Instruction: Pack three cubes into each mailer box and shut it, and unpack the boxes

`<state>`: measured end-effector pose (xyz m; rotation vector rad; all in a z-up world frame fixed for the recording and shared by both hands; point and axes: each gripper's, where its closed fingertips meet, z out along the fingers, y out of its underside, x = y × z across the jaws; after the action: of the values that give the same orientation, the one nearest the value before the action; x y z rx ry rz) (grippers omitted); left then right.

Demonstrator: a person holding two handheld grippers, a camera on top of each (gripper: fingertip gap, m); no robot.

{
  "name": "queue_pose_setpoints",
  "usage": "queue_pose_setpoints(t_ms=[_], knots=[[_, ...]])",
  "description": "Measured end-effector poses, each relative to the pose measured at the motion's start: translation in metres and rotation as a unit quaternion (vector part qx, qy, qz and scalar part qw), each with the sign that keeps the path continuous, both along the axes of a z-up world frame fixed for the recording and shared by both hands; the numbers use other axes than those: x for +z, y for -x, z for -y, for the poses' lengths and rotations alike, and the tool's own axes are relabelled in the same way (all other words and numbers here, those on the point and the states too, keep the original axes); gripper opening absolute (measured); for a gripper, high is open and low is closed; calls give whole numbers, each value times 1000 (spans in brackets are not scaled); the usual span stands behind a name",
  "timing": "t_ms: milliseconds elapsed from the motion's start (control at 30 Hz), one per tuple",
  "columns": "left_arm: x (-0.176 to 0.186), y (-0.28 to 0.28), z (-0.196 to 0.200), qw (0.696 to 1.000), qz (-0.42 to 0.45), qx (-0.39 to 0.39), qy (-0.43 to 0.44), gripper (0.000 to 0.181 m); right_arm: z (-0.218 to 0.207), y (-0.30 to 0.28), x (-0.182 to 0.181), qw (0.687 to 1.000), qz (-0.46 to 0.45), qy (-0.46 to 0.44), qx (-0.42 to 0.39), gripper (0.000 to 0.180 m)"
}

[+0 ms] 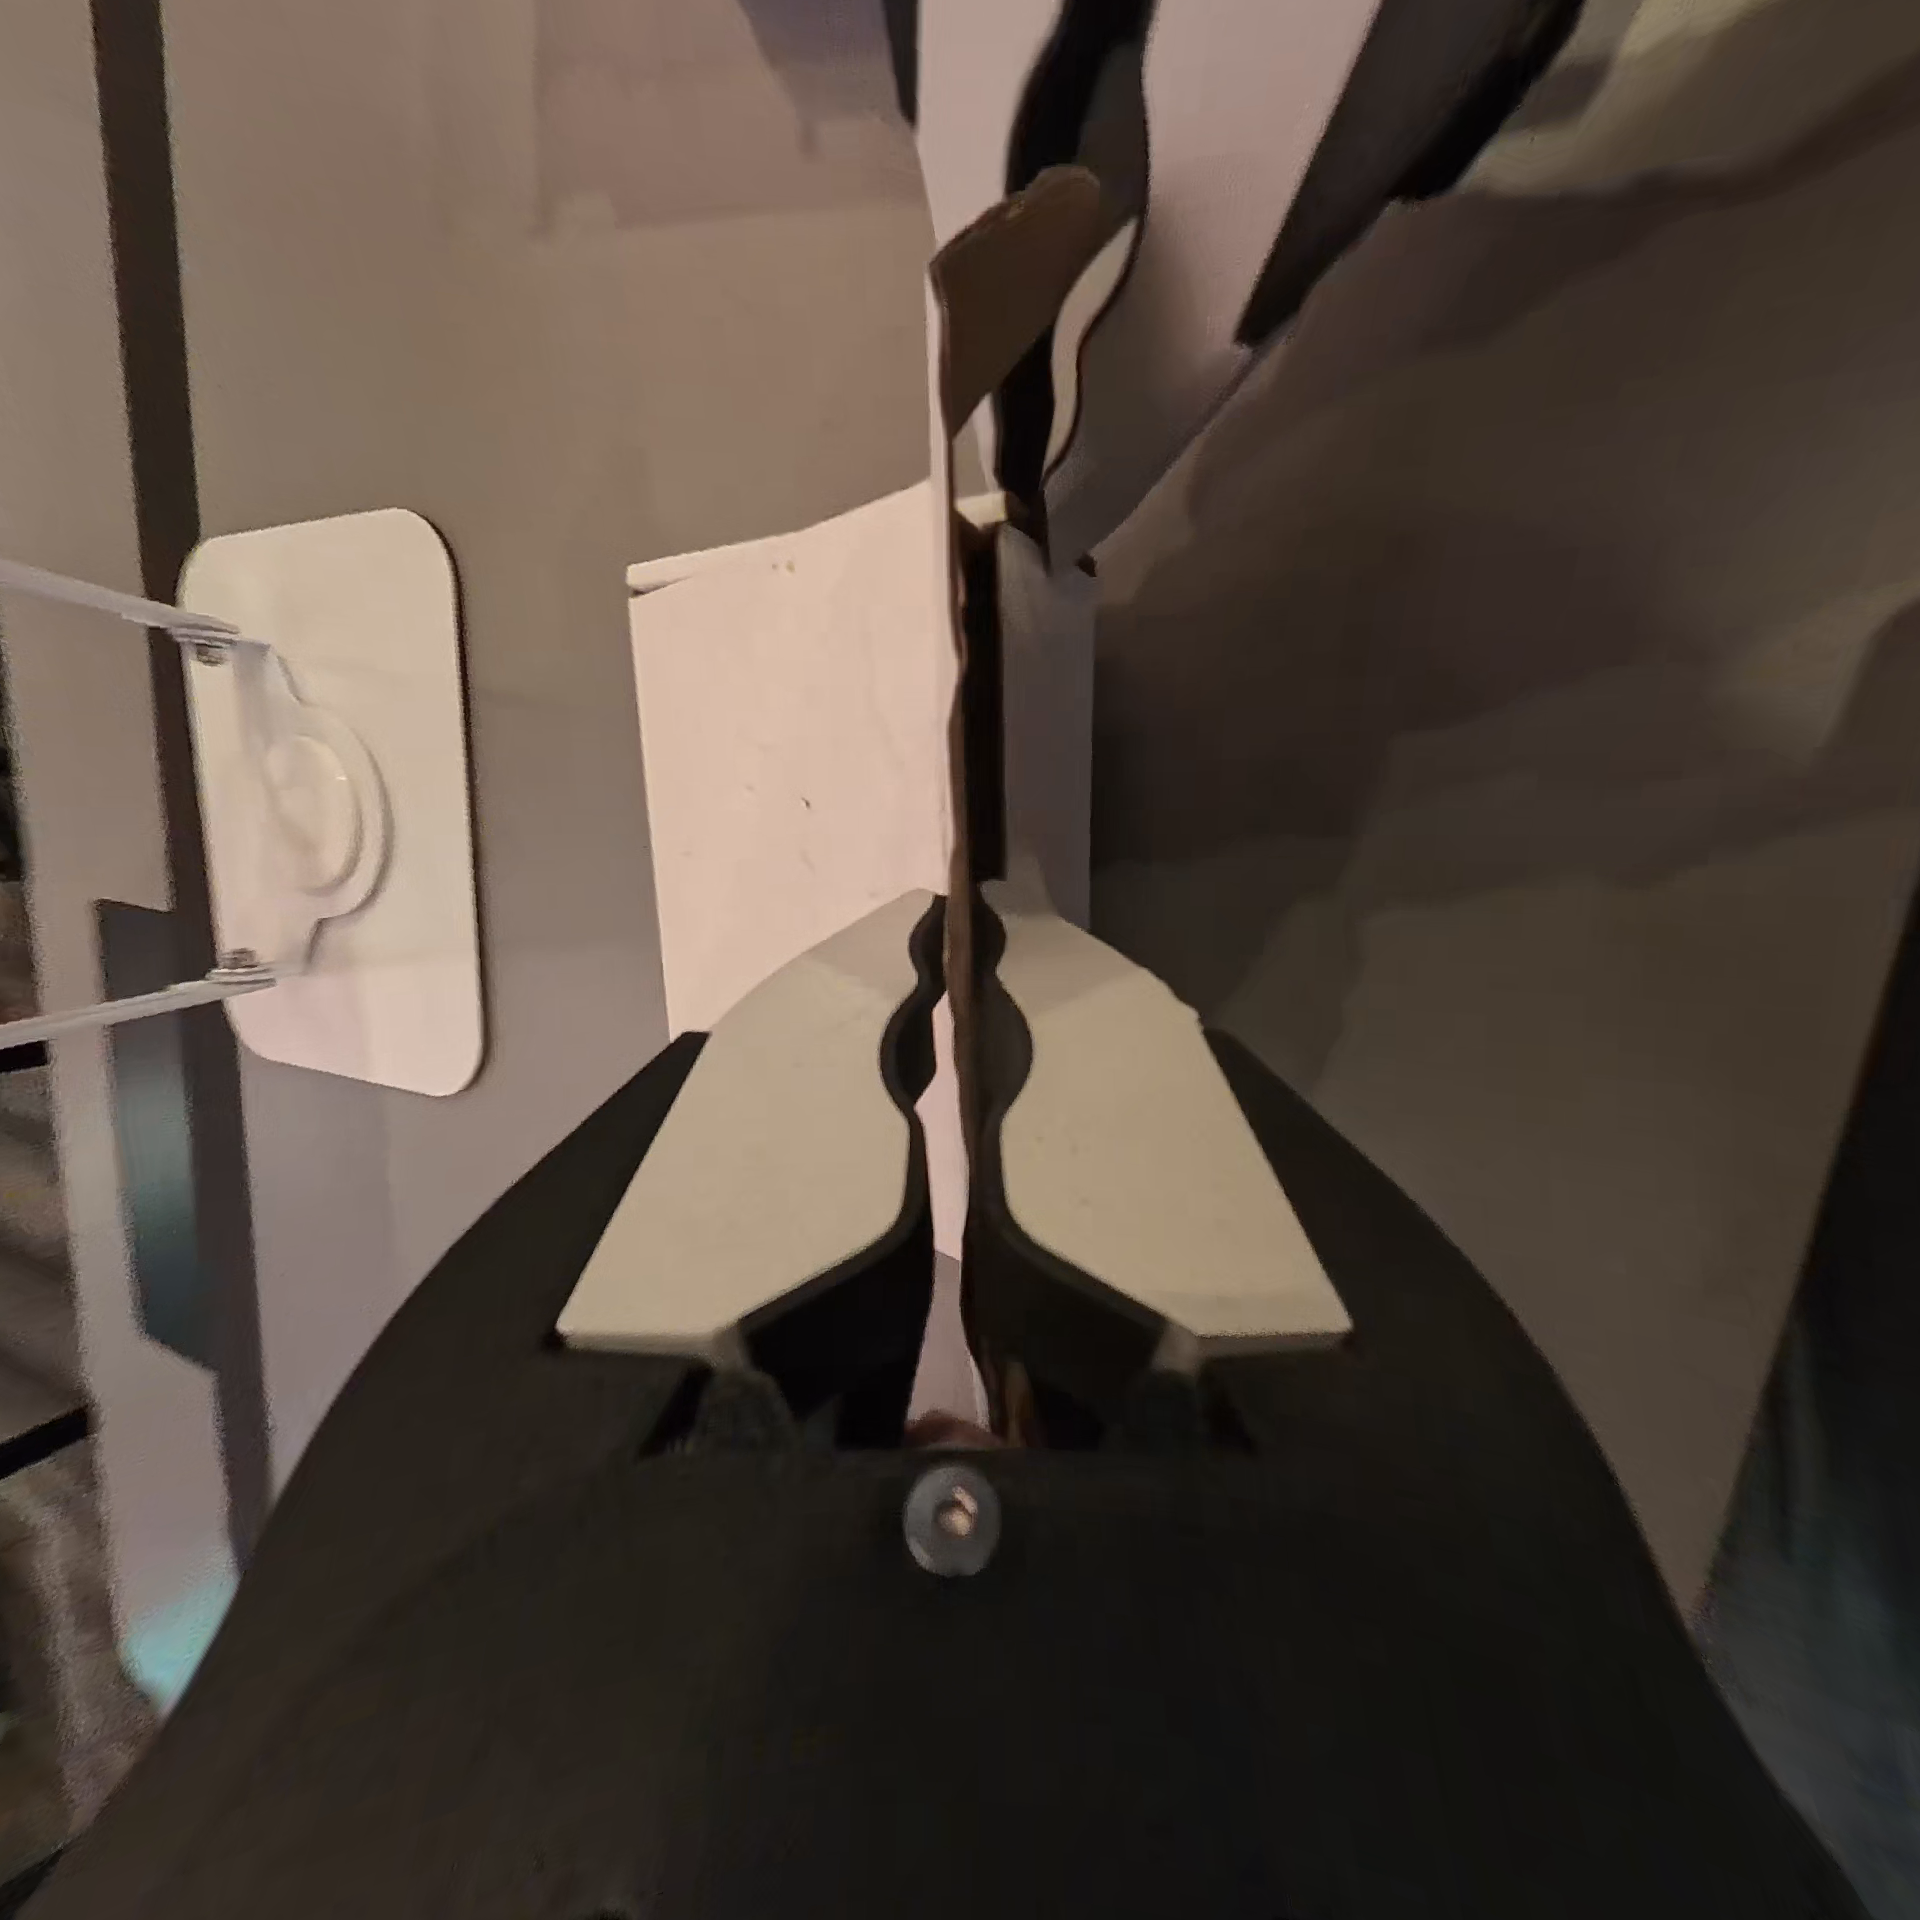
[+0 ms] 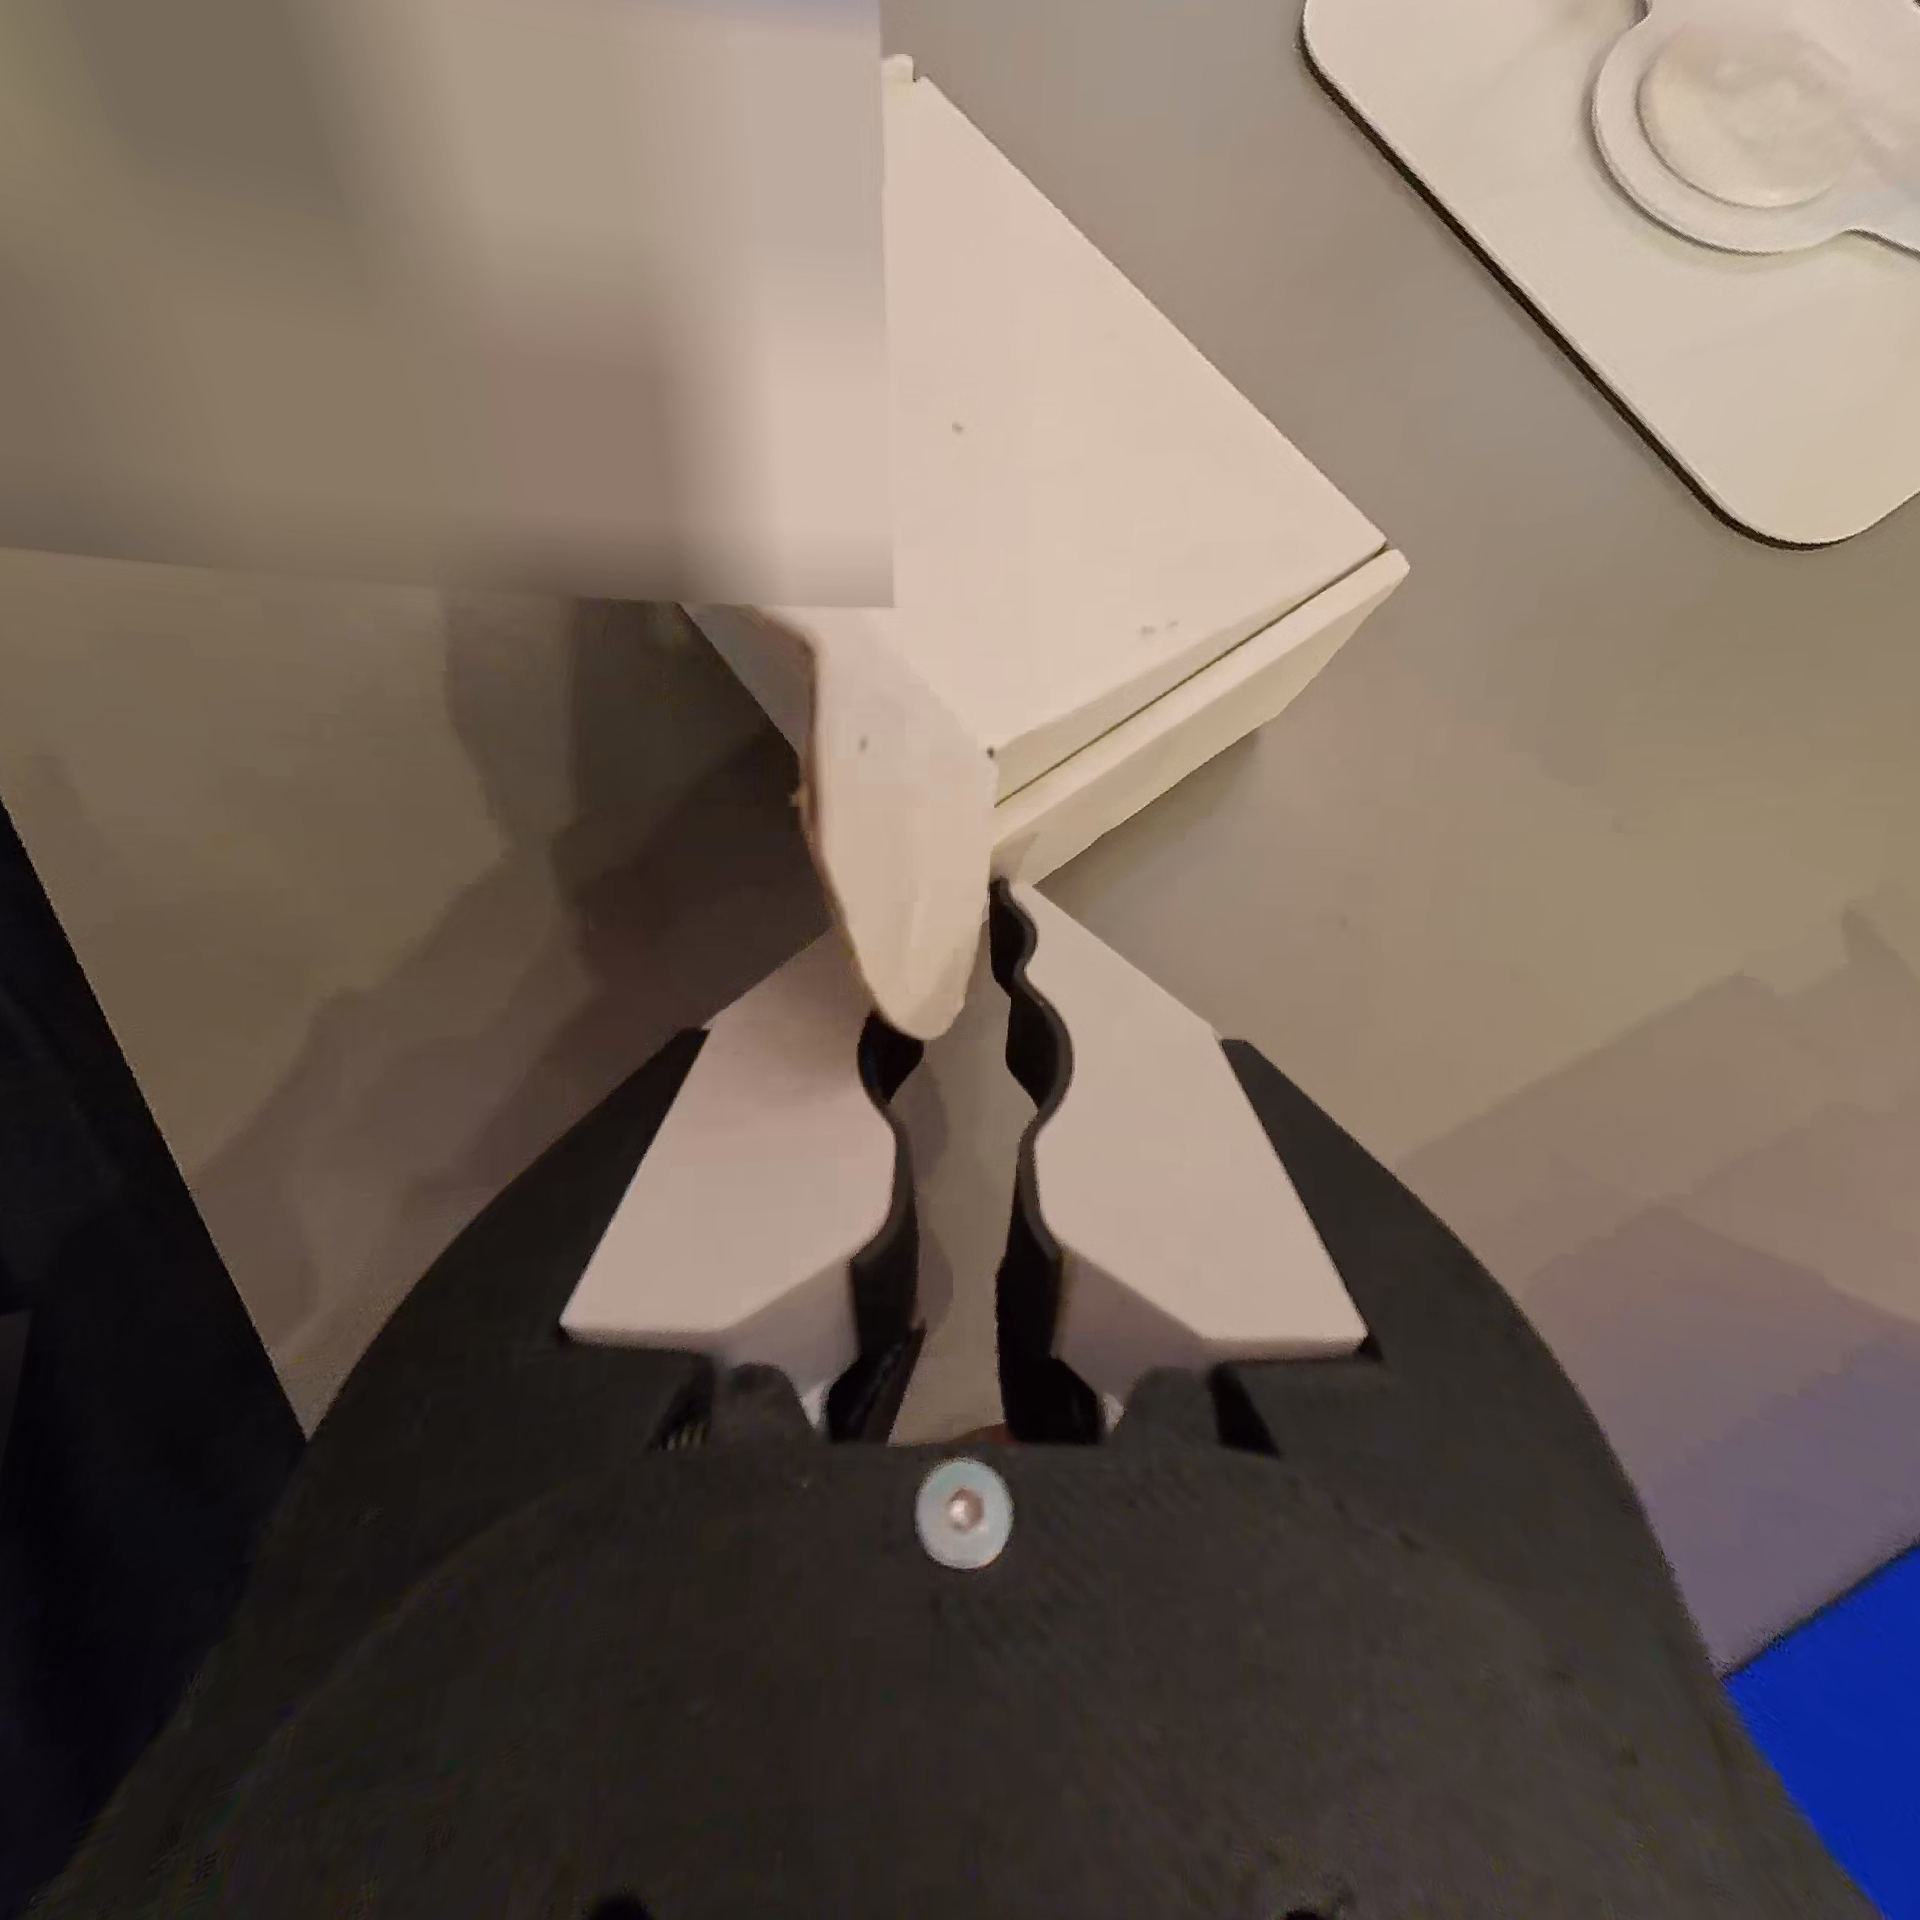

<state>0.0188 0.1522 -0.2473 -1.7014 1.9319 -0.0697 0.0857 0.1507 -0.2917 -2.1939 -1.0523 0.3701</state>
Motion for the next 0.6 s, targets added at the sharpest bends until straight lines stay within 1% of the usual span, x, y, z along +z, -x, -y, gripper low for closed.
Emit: queue_pose_setpoints(t_ms=[100,200,300,333,433,600], knots=[[12,-1,-1,998,15,2,68,2,1,-2,-7,999,31,-1,8,6],[20,2,-4,990,9,-1,142,2,3,0,-9,999,39,0,16,5],[34,1,-13,980,5,-6,197,2,6,0,-14,998,57,4,25,4],[36,1,-16,978,-1,-11,209,2,7,0,-15,998,61,5,30,0],[45,0,-27,968,-18,-9,250,2,6,0,-15,997,65,2,32,0],[56,-6,-45,963,-31,-9,268,2,5,-2,-13,994,91,-21,48,0]])
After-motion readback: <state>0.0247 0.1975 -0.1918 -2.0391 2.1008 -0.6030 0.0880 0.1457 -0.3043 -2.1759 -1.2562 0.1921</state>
